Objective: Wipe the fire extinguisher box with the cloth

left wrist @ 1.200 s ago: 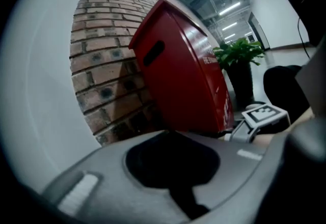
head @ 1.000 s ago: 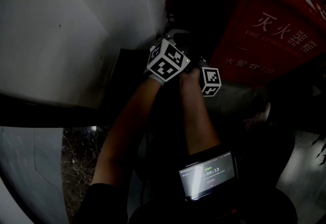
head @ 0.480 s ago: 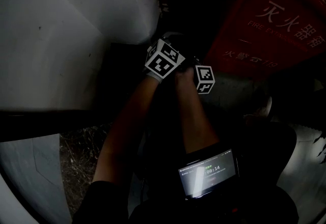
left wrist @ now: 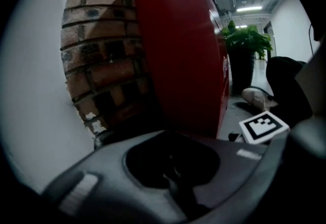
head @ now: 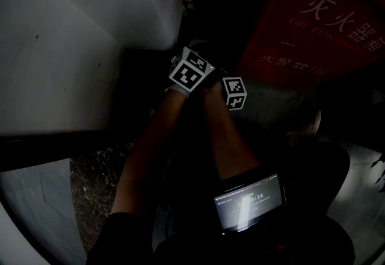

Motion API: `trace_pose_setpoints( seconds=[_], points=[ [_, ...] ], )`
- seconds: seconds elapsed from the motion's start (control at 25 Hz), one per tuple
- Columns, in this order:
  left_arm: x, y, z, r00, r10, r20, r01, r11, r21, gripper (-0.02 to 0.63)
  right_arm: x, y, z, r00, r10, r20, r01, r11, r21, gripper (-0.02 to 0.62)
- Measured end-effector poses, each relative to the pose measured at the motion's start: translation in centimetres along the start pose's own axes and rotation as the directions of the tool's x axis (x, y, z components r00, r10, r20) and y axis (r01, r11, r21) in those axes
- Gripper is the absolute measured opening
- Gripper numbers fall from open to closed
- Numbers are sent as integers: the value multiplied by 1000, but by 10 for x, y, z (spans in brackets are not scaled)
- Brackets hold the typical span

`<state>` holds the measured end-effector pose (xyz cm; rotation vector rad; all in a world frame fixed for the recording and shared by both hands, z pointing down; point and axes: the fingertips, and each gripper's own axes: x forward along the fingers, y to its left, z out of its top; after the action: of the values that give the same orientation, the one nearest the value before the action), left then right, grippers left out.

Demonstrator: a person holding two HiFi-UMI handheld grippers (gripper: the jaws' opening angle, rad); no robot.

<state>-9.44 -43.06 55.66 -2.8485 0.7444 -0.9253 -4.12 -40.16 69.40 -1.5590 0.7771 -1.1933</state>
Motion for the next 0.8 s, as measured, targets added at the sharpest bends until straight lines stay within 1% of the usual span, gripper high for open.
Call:
trace_pose_setpoints(
  seconds=[0.04, 0.12, 0.2, 0.24, 0.28, 0.36, 0.44, 0.6, 0.72, 0.8],
  points=[
    [-3, 3, 2, 1000, 9, 5, -9, 1000, -9, 3, -1, 3, -6, 1000, 12, -24, -12, 1000, -25, 38],
    [-13, 11, 8, 999, 32, 11, -32, 999, -26, 3, -10, 22, -23, 996, 48, -74, -51, 998, -44, 38],
    [-28, 16, 18, 998, 56, 14, -56, 998, -25, 3, -26, 54, -39, 989, 95, -112, -98, 995, -28, 38],
    [-38, 19, 26, 997, 68, 22, -68, 998, -18, 3, -34, 74, -46, 983, 129, -128, -134, 991, -25, 38],
    [-50, 22, 36, 996, 79, 36, -79, 997, -12, 3, -39, 95, -49, 974, 176, -146, -184, 982, -45, 38],
    [-76, 26, 57, 993, 94, 75, -95, 996, -2, 3, -49, 134, -51, 944, 274, -181, -296, 949, -107, 38],
    [-104, 31, 79, 987, 109, 115, -110, 994, 2, 3, -63, 174, -50, 919, 347, -188, -372, 921, -119, 38],
    [-158, 48, 125, 971, 159, 179, -168, 985, 40, 3, -89, 260, -39, 865, 473, -165, -495, 859, -134, 38],
    [-194, 62, 158, 954, 194, 231, -216, 974, 74, 3, -105, 320, -28, 822, 550, -147, -568, 807, -158, 38],
    [-213, 69, 179, 941, 209, 265, -240, 967, 86, 3, -114, 357, -21, 793, 596, -128, -609, 778, -155, 38]
  ],
)
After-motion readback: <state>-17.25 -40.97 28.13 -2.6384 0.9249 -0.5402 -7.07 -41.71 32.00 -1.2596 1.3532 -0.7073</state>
